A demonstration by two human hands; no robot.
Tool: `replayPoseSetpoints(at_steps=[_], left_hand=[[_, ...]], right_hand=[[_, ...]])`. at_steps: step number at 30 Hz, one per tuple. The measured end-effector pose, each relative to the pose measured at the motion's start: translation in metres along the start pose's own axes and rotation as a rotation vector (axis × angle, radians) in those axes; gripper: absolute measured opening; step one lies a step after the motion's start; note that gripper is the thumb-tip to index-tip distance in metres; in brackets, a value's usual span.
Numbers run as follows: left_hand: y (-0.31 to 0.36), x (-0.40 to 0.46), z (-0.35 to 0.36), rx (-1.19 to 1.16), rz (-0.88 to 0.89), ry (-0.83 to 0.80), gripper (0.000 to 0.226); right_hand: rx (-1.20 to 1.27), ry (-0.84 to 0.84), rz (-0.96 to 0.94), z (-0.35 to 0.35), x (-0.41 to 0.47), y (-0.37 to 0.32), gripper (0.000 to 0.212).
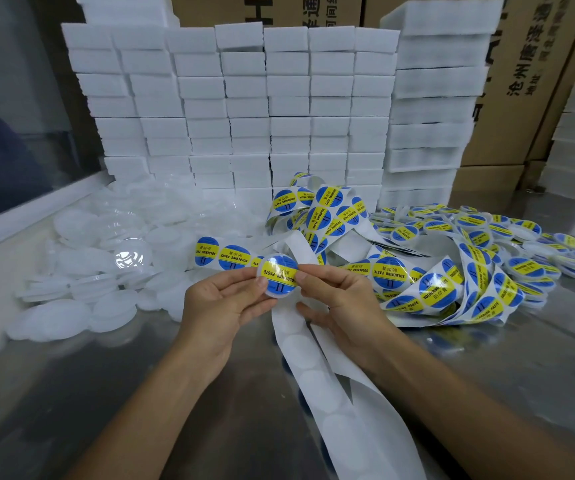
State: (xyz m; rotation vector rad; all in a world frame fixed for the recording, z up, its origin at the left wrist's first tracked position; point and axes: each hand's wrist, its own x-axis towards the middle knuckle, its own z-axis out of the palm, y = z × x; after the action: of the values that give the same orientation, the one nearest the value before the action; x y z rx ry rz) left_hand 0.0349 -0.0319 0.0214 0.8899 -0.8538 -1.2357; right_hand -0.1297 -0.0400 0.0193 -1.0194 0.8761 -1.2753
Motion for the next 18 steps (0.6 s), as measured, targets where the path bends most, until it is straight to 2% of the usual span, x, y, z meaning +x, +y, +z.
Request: replayPoseSetpoints(at_steps=[4,11,18], left_hand=[[0.0011,-0.0014,0.0005,0.013,0.009,0.005,0.017],[0.0018,-0.006,0.0051,0.097,0.084,0.036,0.009],[0.0013,-0.0103,0.0092,0.154,0.143,-0.024,0.014]], right_hand=[[-0.002,0.007,-0.001,-0.0001,0.0007,0.0003,0.008],[-0.008,0.041,-0.021,0.0014,0.0004,0.0004,0.006],[-0.039,0.1,-0.088,0.0023,0.0027,0.0025,0.006]])
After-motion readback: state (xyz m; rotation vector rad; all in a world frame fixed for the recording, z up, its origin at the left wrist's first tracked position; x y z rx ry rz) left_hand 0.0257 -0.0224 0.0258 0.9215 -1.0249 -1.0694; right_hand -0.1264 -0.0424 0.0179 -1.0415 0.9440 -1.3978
